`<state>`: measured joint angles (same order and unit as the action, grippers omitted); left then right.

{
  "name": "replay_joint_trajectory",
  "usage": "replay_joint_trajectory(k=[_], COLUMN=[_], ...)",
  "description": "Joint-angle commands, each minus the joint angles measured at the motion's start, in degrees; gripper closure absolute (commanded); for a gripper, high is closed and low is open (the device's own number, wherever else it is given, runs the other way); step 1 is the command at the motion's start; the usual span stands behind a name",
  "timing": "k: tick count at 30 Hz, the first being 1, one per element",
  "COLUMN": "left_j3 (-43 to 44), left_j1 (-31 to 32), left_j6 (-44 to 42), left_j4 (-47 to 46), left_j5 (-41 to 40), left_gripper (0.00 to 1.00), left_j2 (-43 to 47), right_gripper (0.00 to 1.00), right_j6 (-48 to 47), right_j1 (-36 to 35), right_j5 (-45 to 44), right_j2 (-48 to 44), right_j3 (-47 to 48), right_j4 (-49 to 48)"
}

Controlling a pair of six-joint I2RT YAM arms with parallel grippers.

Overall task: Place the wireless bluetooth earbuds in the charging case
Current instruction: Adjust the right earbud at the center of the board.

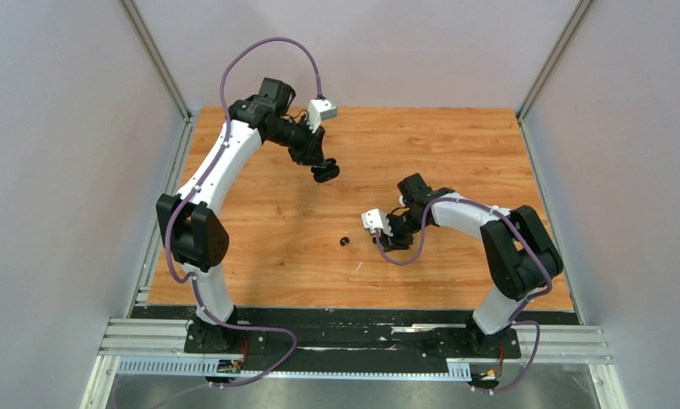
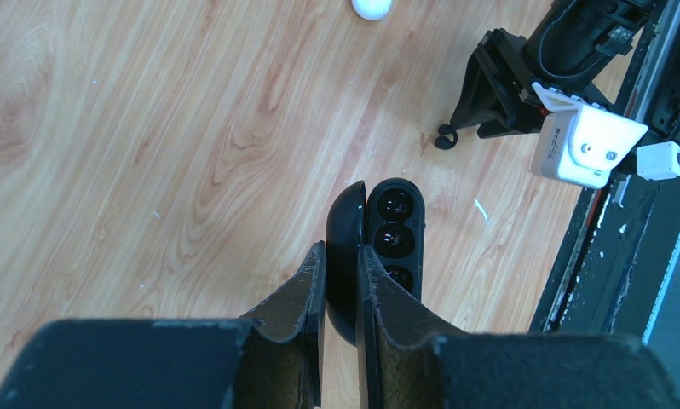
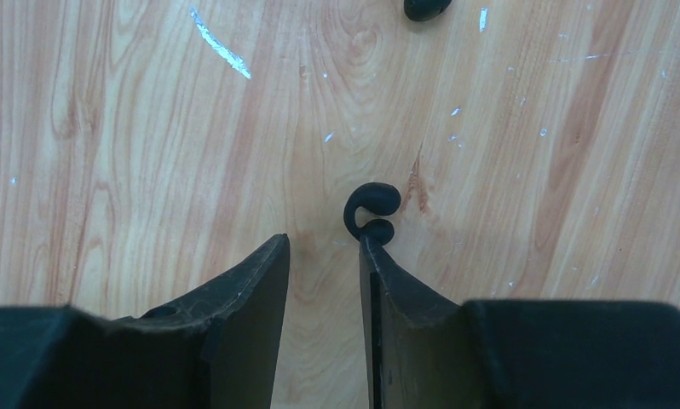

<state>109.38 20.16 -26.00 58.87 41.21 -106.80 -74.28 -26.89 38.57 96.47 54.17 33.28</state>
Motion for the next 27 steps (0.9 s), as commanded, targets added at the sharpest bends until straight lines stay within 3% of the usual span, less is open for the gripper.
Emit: replay_joint_trajectory(k=[1, 27], left_j3=[0.3, 0.1], left_j1=[-0.1, -0.1], left_j6=[1.0, 1.6], left_j4=[-0.9, -0.6], left_j5=[0.9, 1.2], left_gripper=[1.0, 1.0], left_j2=[2.0, 1.6], right_gripper=[0.64, 0.64], right_j6=[0.2, -1.1], right_j1=[-0.5, -1.1], right_j5=[0.6, 2.6], right_j2=[-1.0, 3.1], right_j3=[2.3, 4.9], right_j4=[-1.2, 1.3])
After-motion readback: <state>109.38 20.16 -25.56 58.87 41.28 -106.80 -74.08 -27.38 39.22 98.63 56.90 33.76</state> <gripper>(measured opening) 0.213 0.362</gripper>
